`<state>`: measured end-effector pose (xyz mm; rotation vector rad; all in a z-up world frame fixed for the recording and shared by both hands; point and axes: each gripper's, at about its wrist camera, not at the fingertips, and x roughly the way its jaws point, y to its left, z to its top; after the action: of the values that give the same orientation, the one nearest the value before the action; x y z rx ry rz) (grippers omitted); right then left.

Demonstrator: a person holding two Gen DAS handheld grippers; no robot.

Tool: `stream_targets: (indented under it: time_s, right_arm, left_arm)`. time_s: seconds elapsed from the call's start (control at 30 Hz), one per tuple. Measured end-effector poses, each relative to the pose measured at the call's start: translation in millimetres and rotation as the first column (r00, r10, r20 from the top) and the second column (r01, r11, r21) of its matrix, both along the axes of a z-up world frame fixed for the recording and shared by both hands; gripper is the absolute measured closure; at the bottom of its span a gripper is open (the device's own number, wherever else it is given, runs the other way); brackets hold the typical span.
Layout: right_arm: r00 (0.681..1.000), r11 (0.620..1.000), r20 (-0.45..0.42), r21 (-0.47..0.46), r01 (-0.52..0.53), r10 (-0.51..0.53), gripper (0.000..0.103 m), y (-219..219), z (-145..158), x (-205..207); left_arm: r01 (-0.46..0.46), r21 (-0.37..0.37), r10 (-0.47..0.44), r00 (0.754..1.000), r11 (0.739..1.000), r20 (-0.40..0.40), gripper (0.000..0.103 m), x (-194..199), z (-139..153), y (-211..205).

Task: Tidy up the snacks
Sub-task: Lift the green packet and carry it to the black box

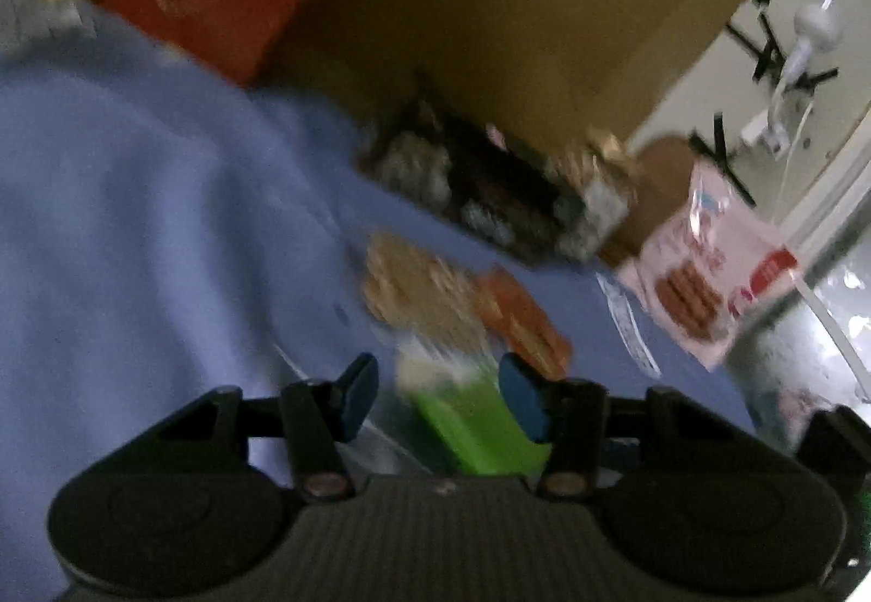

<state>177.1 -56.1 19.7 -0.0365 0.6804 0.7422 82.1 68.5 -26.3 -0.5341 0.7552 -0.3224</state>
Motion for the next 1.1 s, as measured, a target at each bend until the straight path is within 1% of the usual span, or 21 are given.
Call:
stream_targets:
  time_s: [0.07,0.13,0.23,0.27,0.3,0.33,0.37,0.4,0.43,0.47,0.5,0.6,0.7,0.8,0.87,0.97,1.1]
  right_arm:
    - [1.0,1.0,-0.006,0.005,-0.004,0.004,0.027,-1,-1,-1]
    - [1.0,1.0,-0.008,0.008,-0.015,0.015,0.027,0,-1,-1]
    - [1.0,1.0,-0.003,0.006,-0.026,0.026,0.027,2,-2,2]
    - [1.0,0.999,-0.002,0.008,-0.031,0.031,0.027,3,-2,3]
    - [0.999,0.999,-0.002,0.013,-0.038,0.038,0.029,5,-3,3]
    - [0.999,0.999,0.002,0.011,-0.051,0.051,0.035,8,-3,3]
    - [0.999,0.999,0.02,-0.009,-0.05,0.05,0.039,13,-3,1]
    - [0.998,0.999,0.038,-0.024,-0.046,0.047,0.041,16,-3,0]
    - [0.998,0.999,0.046,-0.027,-0.039,0.041,0.047,16,-3,-1]
    - [0.998,0.999,0.052,-0.028,-0.022,0.024,0.059,15,-3,-2]
    - [0.998,0.999,0.054,-0.03,-0.013,0.014,0.06,14,-3,-1]
    - [0.999,1.0,0.036,0.019,0.003,-0.003,0.062,8,-3,1]
    - [0.996,0.999,0.083,0.03,0.015,-0.017,0.064,8,6,-3]
    - [0.99,0.998,0.133,0.04,0.038,-0.043,0.065,7,17,-4]
    - [0.986,0.998,0.157,0.045,0.053,-0.059,0.066,5,22,-2]
    - [0.979,0.995,0.183,0.064,0.074,-0.085,0.066,1,32,8]
    - [0.97,0.991,0.211,0.084,0.106,-0.121,0.066,-2,46,32]
  left_arm:
    - [0.004,-0.012,-0.005,0.999,1.0,-0.043,0.055,-2,-3,-5]
    - [0.001,-0.064,-0.006,0.998,0.998,-0.067,0.055,-5,-7,-4]
    - [0.0,-0.153,-0.016,0.994,0.988,-0.108,0.055,-7,-13,-1]
    - [-0.001,-0.159,-0.018,0.993,0.987,-0.117,0.059,-6,-15,-3]
    - [-0.005,-0.151,-0.012,0.993,0.988,-0.117,0.065,-5,-17,-5]
    - [-0.018,-0.127,0.005,0.995,0.992,-0.098,0.068,-5,-17,-7]
    - [-0.027,-0.097,0.018,0.995,0.995,-0.094,0.079,-3,-16,-8]
    - [-0.037,-0.081,0.029,0.995,0.996,-0.092,0.079,-2,-15,-10]
    - [-0.049,-0.085,0.042,0.995,0.995,-0.089,0.079,-3,-14,-8]
    - [-0.058,-0.089,0.05,0.995,0.994,-0.086,0.079,-2,-13,-7]
    - [-0.061,-0.093,0.054,0.995,0.994,-0.081,0.079,-3,-12,-6]
    - [-0.055,-0.091,0.052,0.998,0.994,-0.035,0.082,-6,-1,-5]
    - [-0.034,-0.081,0.037,0.999,0.996,0.032,0.082,-5,18,-7]
    - [-0.014,-0.088,0.021,0.997,0.996,0.071,0.082,1,34,-9]
    - [-0.005,-0.075,0.012,0.996,0.997,0.087,0.082,7,43,-14]
    - [0.005,-0.03,-0.001,0.993,1.0,0.116,0.082,19,61,-23]
    - [0.039,-0.001,-0.038,0.982,0.999,0.185,0.082,42,87,-33]
